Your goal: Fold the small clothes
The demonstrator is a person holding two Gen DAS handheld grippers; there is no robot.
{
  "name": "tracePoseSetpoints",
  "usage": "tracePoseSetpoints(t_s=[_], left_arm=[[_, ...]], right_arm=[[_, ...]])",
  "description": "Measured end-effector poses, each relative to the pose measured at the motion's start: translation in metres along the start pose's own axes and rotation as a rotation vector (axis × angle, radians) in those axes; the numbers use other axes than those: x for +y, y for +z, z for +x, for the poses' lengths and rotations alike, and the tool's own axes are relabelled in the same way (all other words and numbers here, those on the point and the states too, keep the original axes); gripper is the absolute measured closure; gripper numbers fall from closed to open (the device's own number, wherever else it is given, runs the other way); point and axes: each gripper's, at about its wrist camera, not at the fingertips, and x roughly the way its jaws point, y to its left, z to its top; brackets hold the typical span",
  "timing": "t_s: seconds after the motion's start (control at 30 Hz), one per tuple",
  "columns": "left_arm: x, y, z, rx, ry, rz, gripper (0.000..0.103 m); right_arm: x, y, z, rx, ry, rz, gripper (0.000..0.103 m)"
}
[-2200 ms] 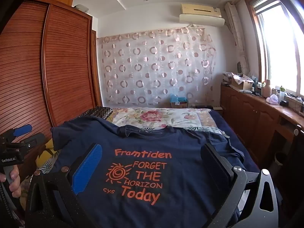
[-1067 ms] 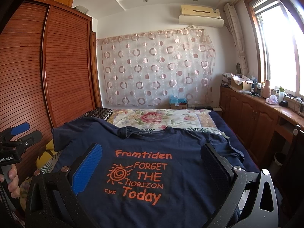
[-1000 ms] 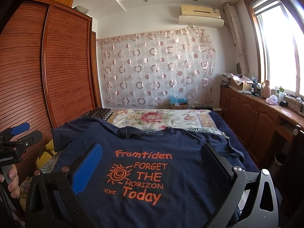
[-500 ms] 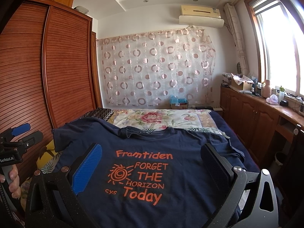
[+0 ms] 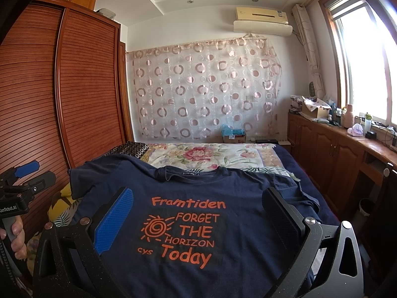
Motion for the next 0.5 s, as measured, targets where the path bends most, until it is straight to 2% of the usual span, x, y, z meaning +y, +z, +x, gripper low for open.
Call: tracePoseSetpoints(t_s=[0.5], left_arm=[[-0.0003,-0.0004,-0.0004,-0.002,0.001,0.0,0.0]], right_arm=[[0.0001,0.0003,-0.0004,-0.002,0.001,0.001,0.0]])
